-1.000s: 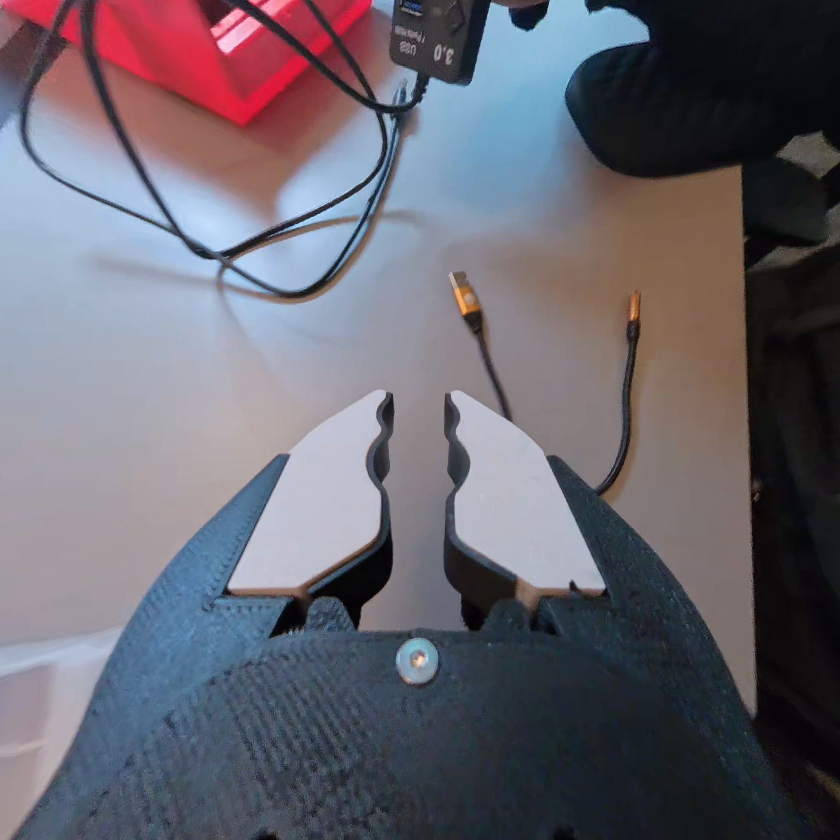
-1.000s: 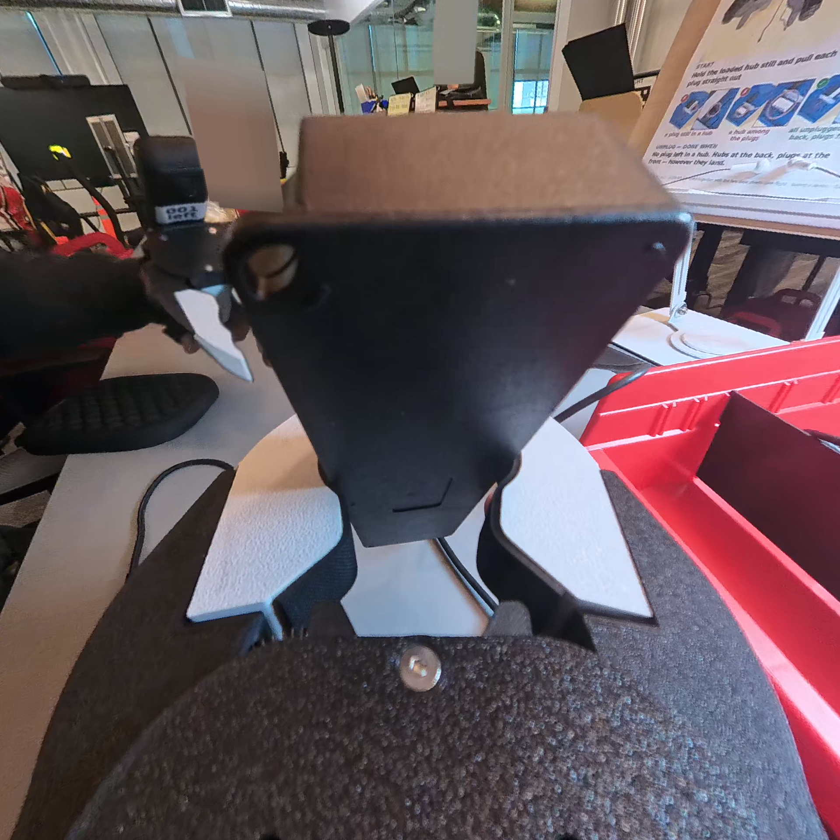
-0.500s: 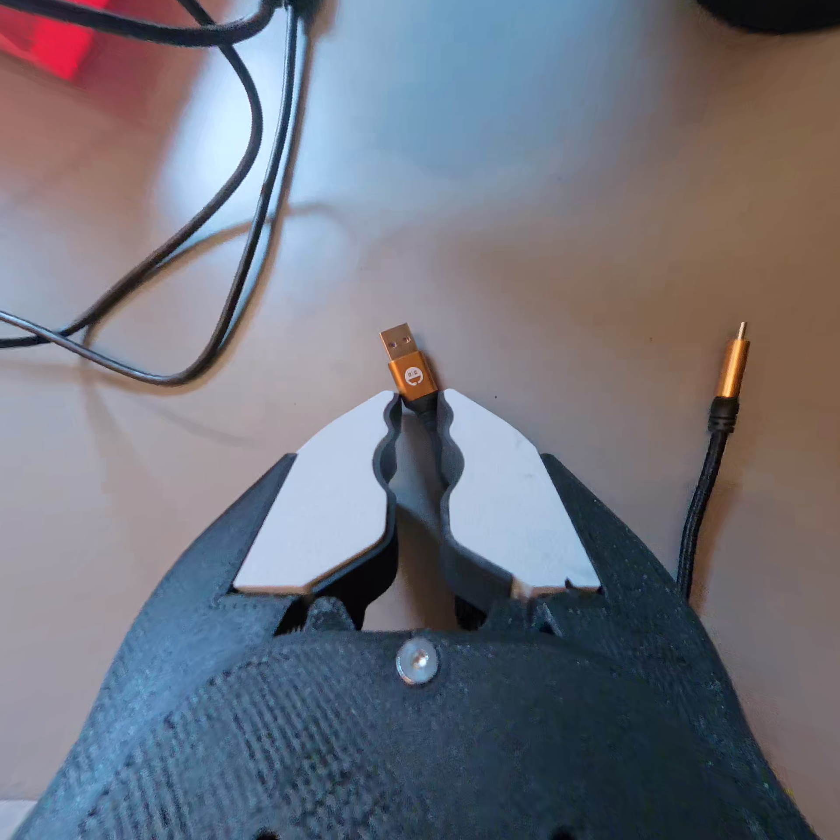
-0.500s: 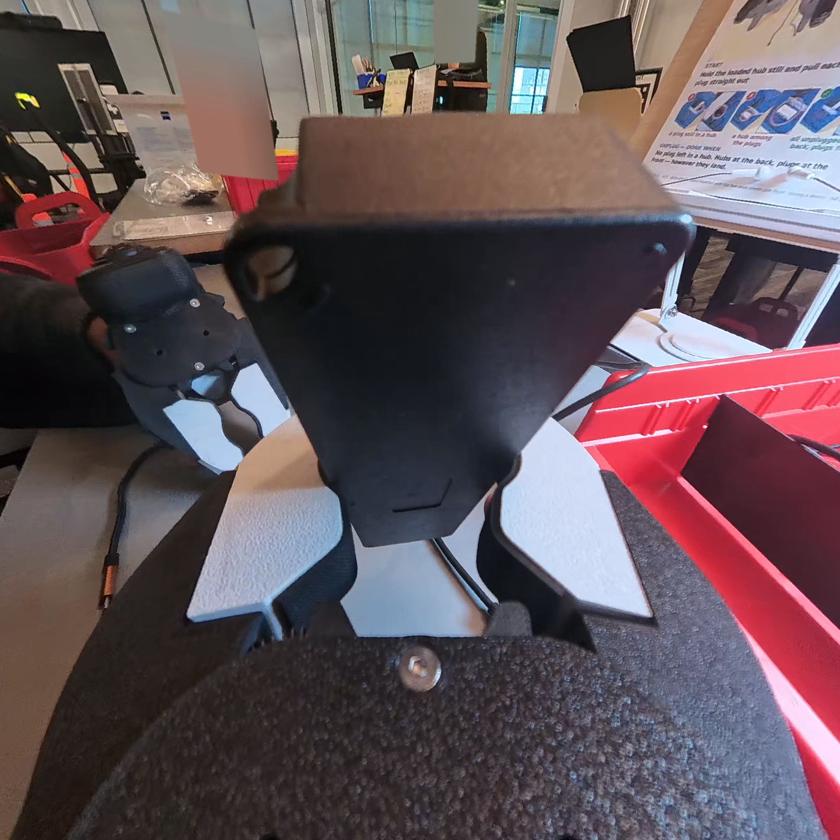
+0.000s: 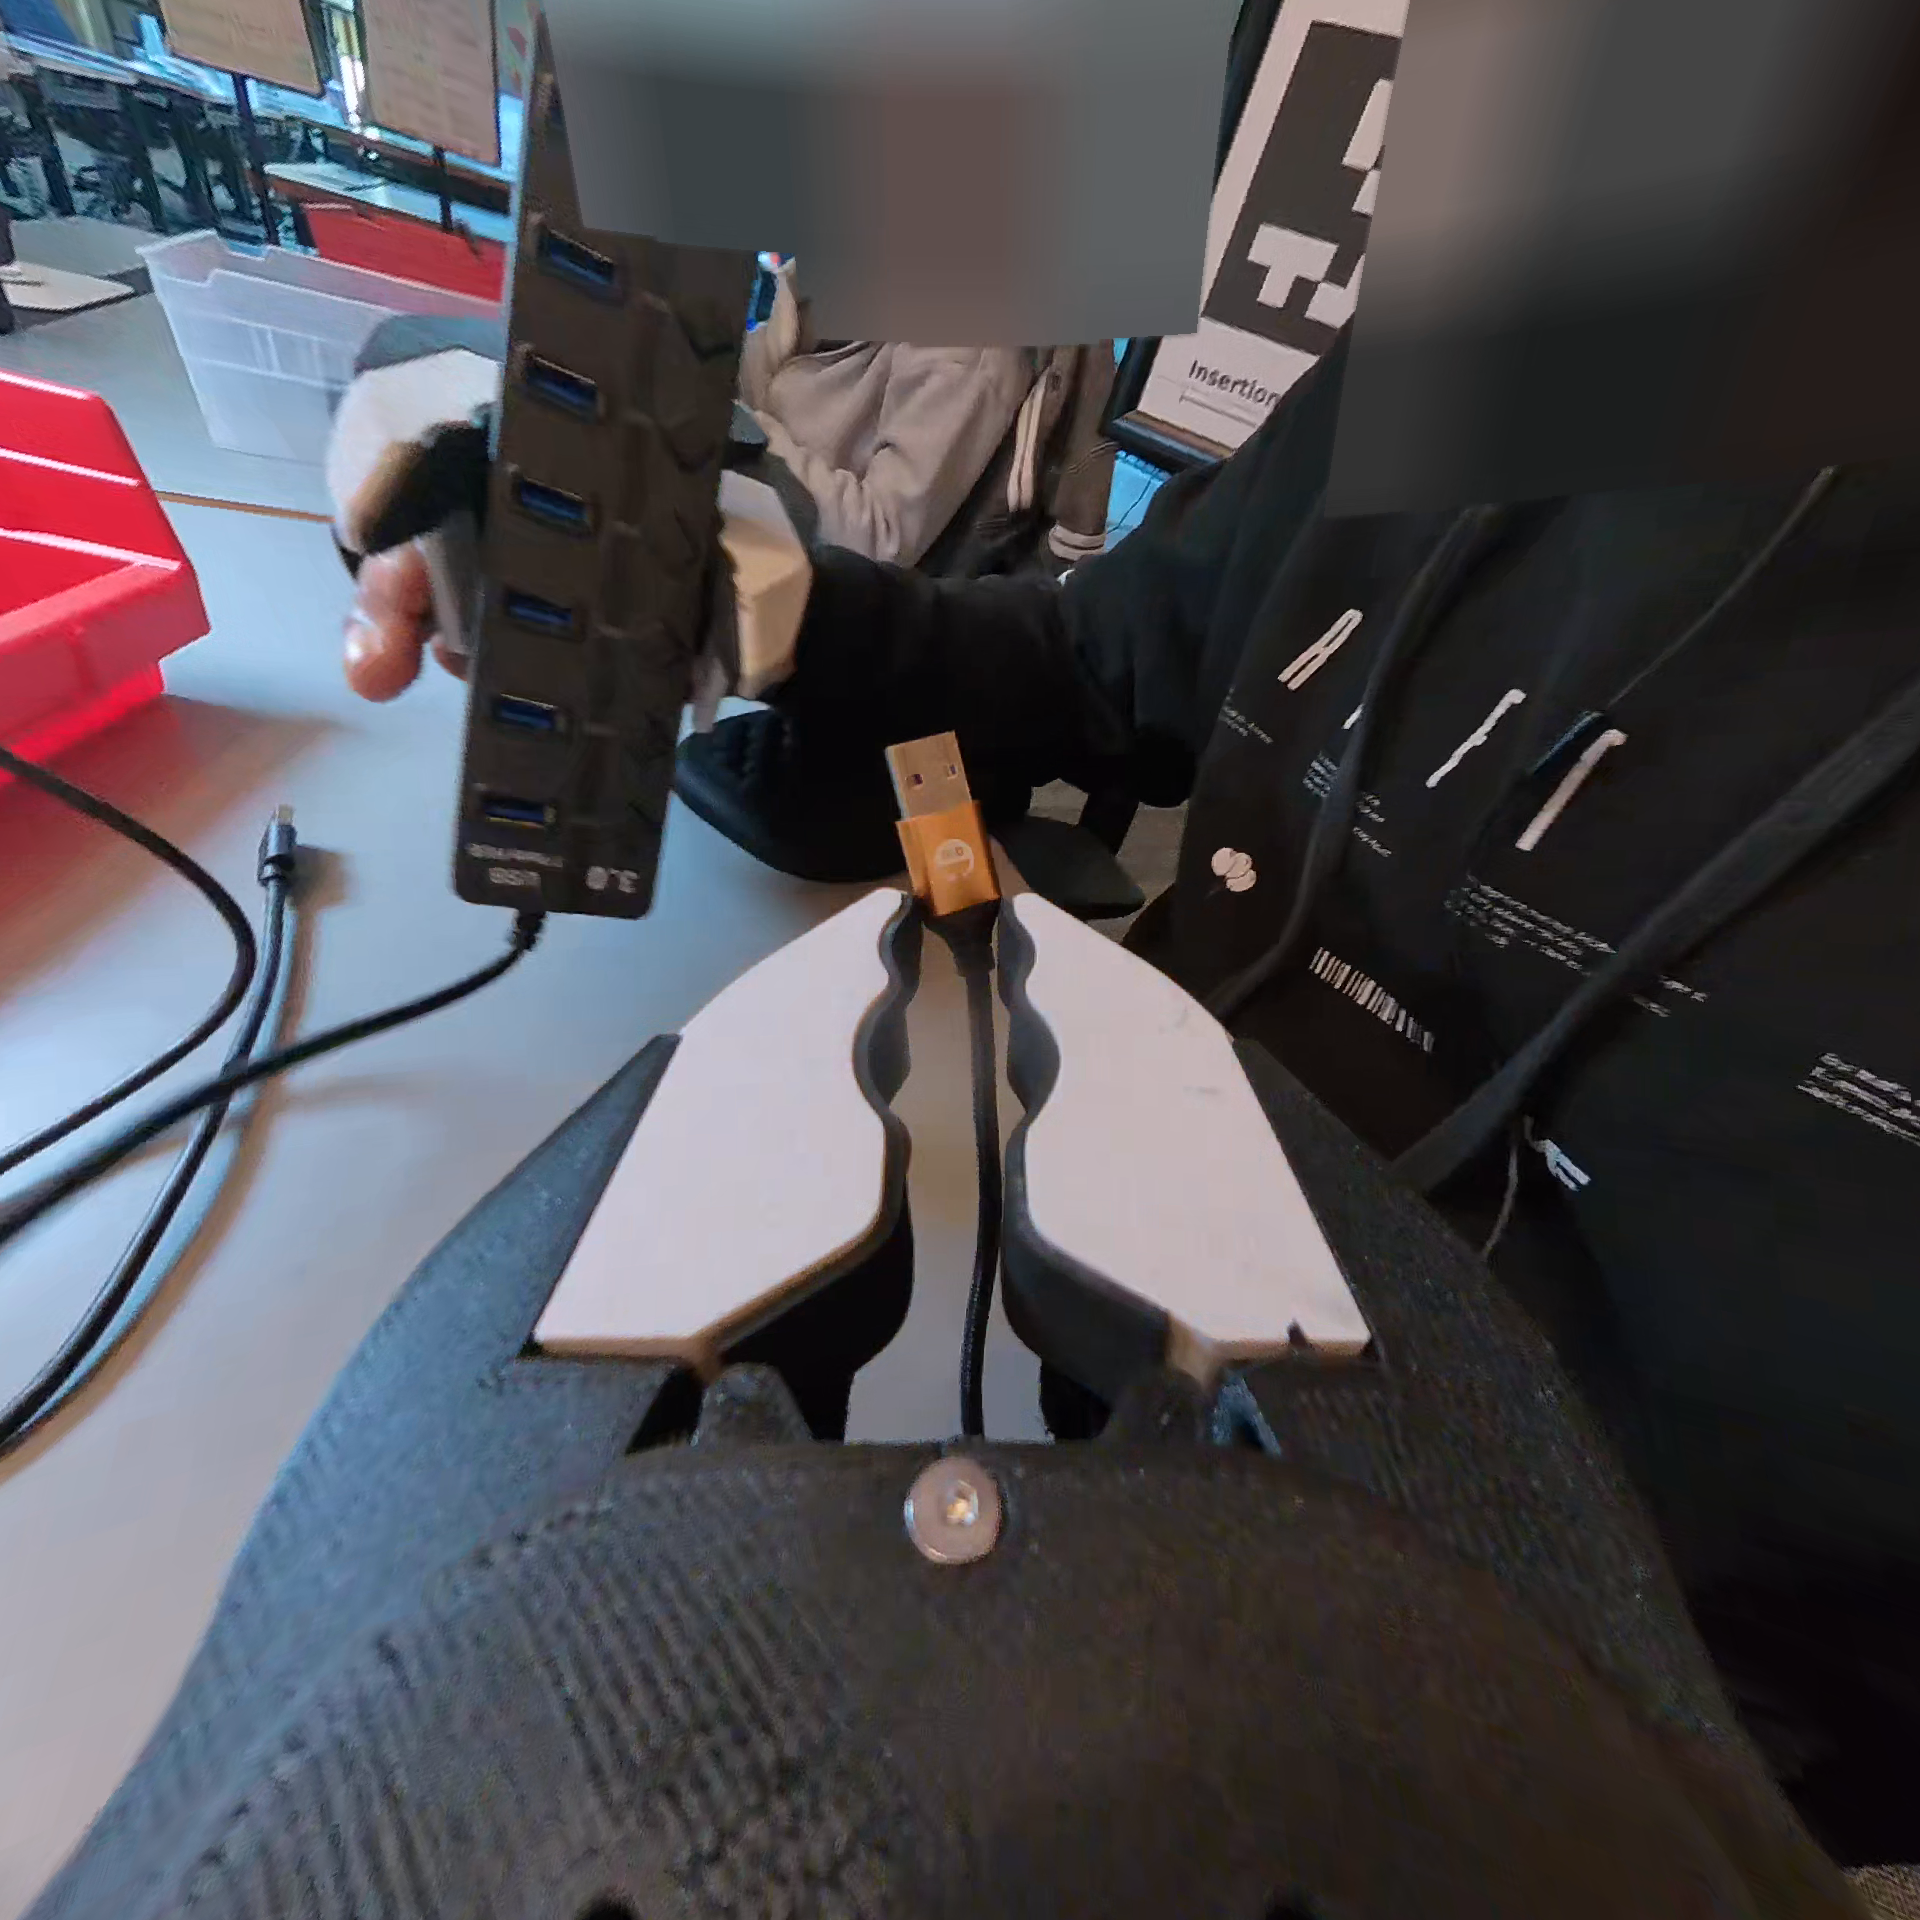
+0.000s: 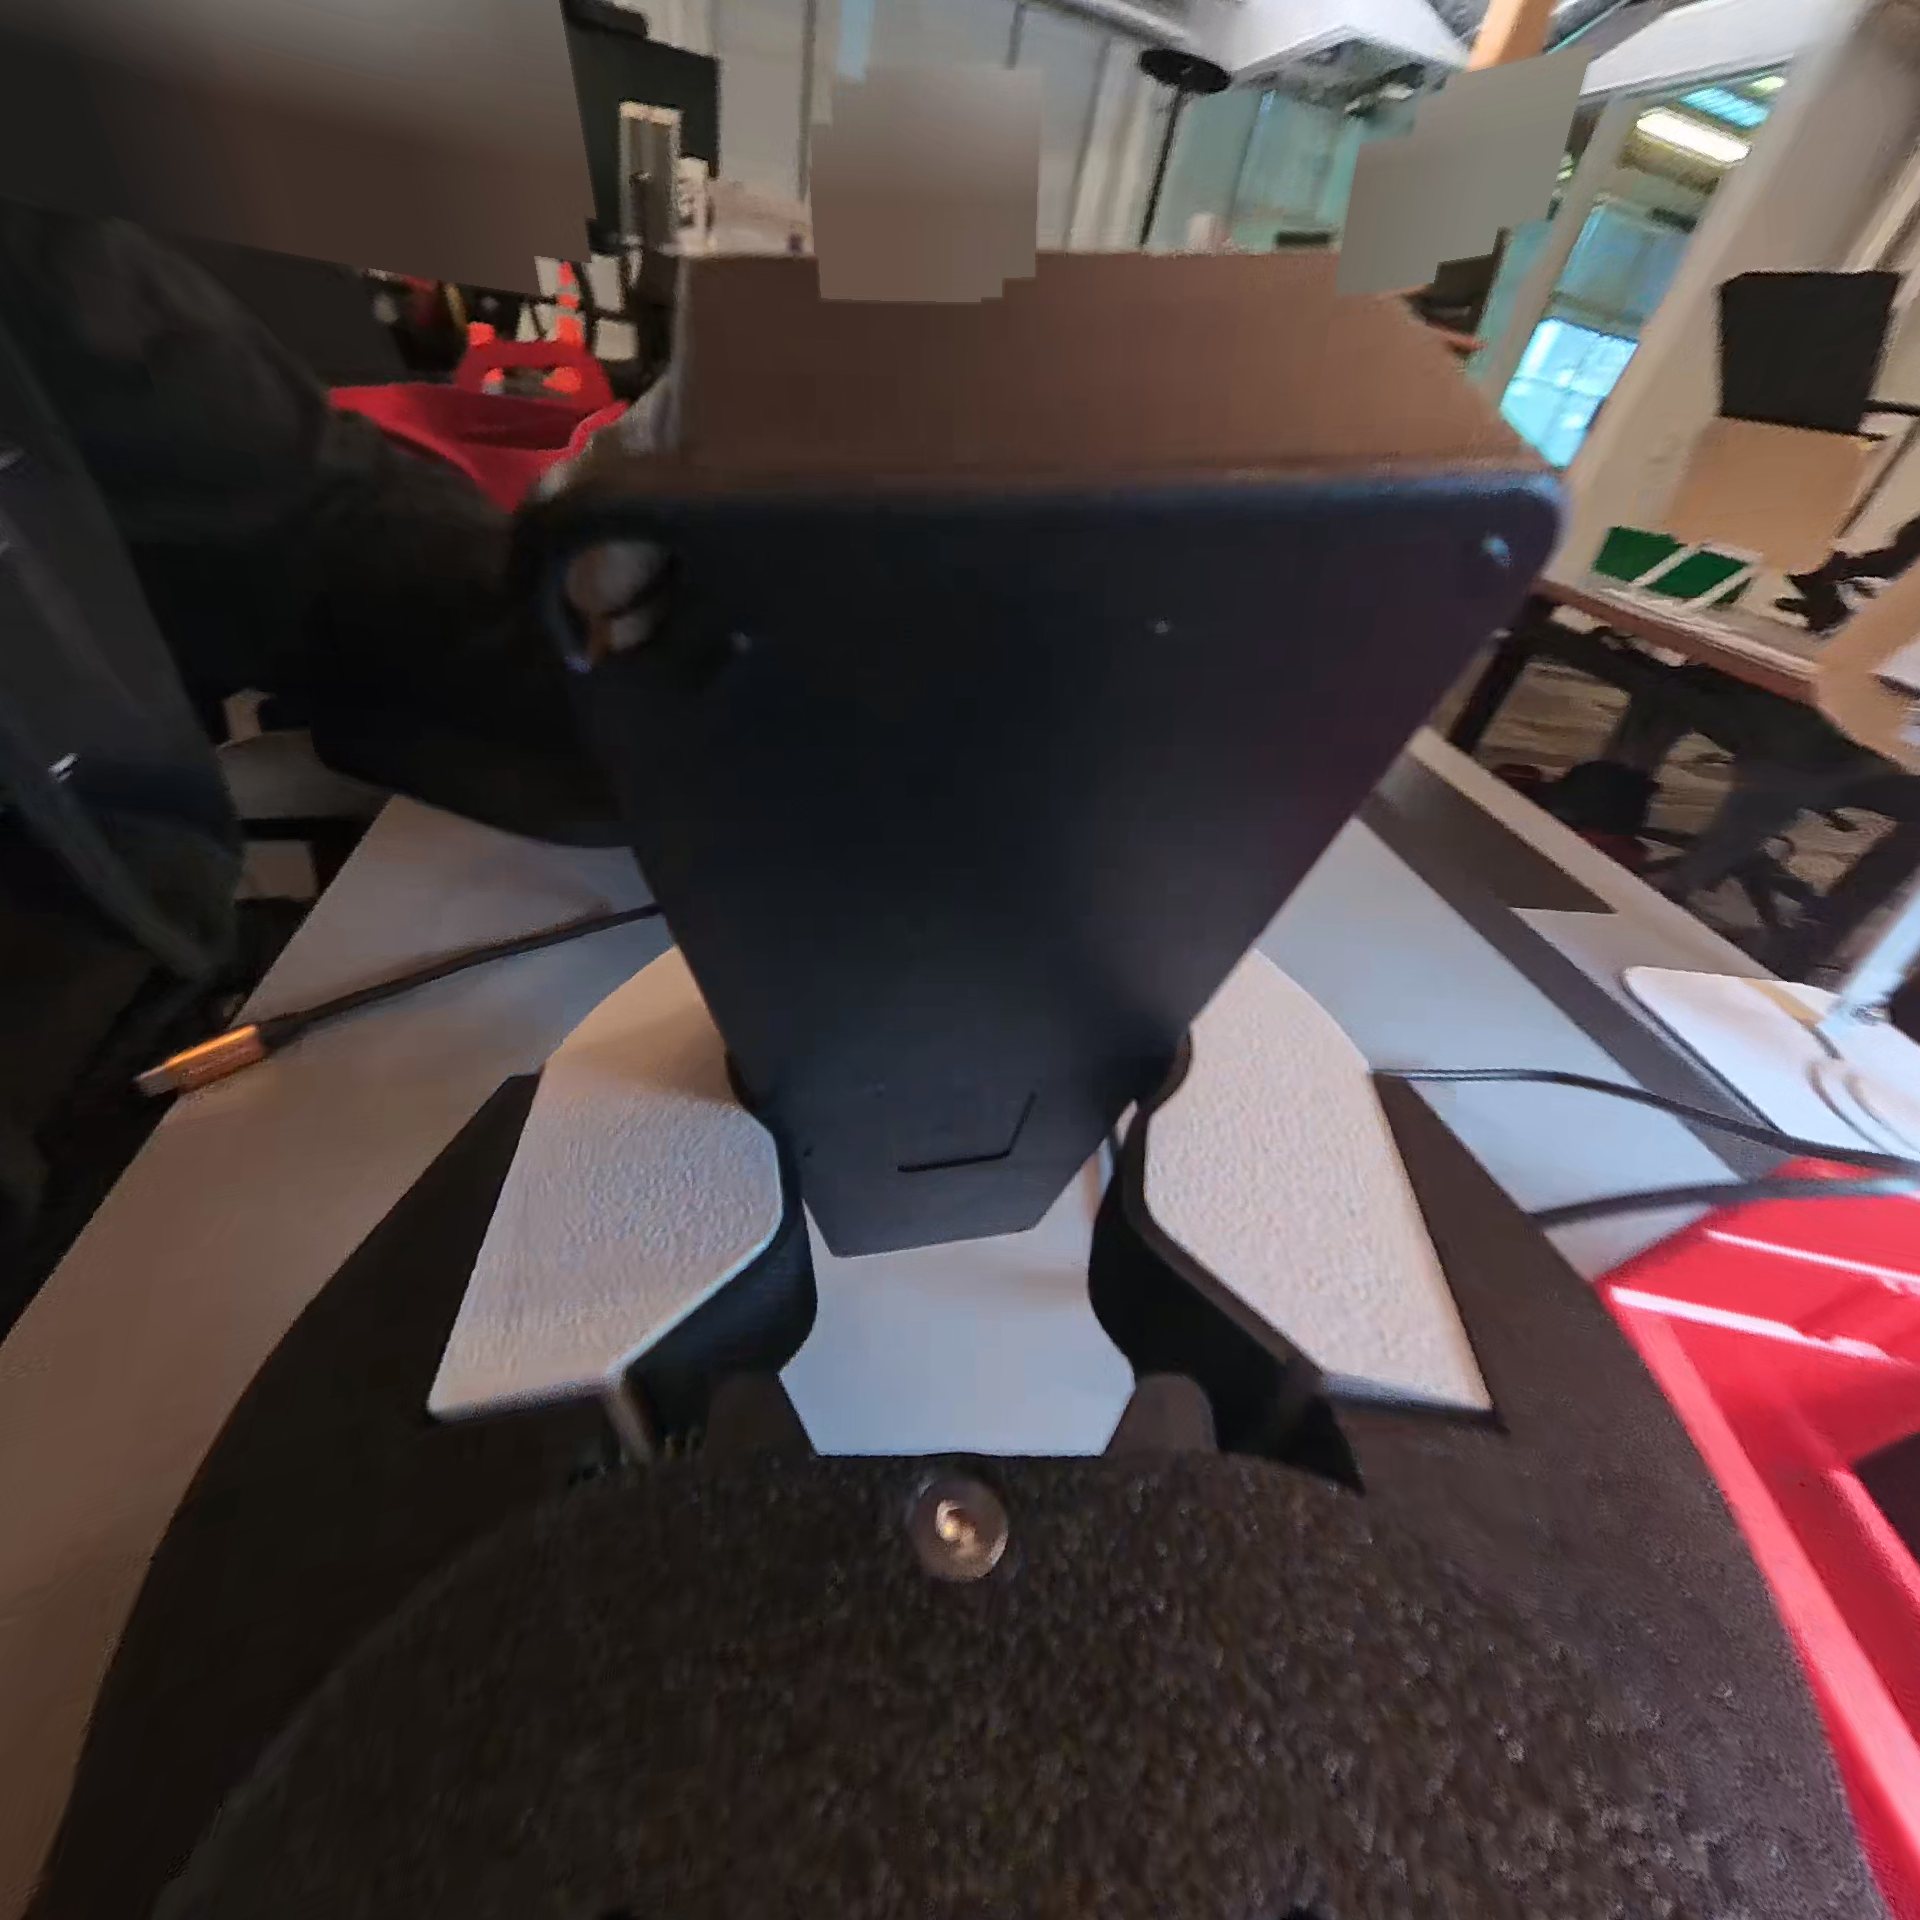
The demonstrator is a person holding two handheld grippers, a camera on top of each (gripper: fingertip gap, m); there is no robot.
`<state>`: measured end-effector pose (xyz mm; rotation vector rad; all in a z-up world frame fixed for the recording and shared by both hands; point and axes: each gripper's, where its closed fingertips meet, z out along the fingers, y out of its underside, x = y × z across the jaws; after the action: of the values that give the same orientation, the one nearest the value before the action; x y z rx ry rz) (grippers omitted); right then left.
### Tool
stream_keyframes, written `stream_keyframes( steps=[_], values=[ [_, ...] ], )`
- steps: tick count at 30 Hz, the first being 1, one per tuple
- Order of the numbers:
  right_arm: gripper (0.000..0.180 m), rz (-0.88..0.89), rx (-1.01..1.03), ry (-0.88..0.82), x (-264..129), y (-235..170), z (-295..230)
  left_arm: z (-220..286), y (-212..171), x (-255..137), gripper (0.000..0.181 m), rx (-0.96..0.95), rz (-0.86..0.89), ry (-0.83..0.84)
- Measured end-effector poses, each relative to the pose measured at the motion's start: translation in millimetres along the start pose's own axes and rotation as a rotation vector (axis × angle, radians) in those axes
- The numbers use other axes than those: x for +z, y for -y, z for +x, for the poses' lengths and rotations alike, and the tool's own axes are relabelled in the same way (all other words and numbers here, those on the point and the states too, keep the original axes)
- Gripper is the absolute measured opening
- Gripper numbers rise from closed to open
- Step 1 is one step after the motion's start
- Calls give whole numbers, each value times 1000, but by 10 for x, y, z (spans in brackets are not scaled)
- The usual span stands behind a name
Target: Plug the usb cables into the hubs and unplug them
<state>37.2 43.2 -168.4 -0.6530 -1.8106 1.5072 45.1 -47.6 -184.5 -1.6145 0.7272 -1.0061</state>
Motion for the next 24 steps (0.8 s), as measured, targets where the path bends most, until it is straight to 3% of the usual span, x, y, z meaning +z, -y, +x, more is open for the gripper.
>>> stream_keyframes(
  steps=[7,14,24],
  values=[
    [66,-139,0,127,214,-271,-287,-291,-140,63,14,-45,-197,274],
    [66,-166,62,180,287,-334,-310,-421,-197,50,14,-94,-319,413],
    [66,-67,198,282,298,-178,-369,-452,216,176,14,-86,-435,355]
  ],
)
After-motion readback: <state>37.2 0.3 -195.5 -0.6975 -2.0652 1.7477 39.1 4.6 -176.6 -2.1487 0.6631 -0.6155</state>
